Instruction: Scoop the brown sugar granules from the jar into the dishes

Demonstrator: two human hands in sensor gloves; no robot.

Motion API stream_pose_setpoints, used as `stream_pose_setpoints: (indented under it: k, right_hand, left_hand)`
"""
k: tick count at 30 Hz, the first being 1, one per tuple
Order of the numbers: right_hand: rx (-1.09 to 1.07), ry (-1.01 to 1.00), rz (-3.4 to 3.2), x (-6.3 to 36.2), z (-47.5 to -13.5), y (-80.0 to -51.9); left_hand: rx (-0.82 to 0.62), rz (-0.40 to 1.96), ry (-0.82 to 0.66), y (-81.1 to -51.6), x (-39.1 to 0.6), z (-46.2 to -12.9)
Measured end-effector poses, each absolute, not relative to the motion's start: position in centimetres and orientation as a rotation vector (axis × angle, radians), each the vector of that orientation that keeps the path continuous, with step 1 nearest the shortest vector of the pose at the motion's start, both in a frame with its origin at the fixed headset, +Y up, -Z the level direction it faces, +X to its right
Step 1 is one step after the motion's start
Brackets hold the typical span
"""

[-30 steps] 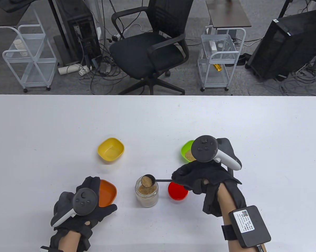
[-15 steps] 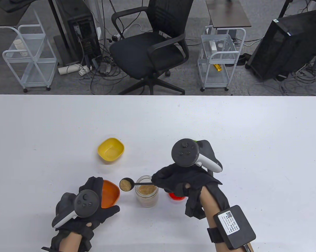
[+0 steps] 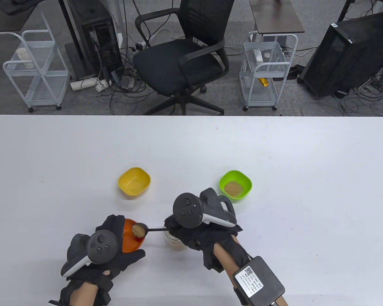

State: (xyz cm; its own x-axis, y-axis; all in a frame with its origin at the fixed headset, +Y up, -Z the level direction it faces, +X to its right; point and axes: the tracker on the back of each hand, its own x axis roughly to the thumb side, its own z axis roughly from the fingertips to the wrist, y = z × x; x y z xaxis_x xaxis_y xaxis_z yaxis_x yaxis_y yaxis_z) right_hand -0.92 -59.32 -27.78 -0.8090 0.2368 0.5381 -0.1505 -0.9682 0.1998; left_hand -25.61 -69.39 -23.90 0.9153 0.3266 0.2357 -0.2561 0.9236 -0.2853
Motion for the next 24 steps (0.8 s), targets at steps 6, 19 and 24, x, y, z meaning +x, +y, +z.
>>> stream_pose_setpoints:
  k: [6, 19, 24]
  right_hand:
    - [0.939, -0.067, 2.863, -1.8, -26.4, -59.5]
    - [1.006, -0.418, 2.848, -1.4, -25.0, -60.3]
    - [0.988, -0.415, 2.793, -0.8, -25.1, -60.9]
  left_hand:
    - [-0.256, 0.316, -0.274, -69.3, -25.9, -23.9]
    - [-0.258, 0.33, -0.254, -69.2, -26.3, -24.0]
    - [-0.257, 0.336, -0.245, -69.2, -26.4, -24.1]
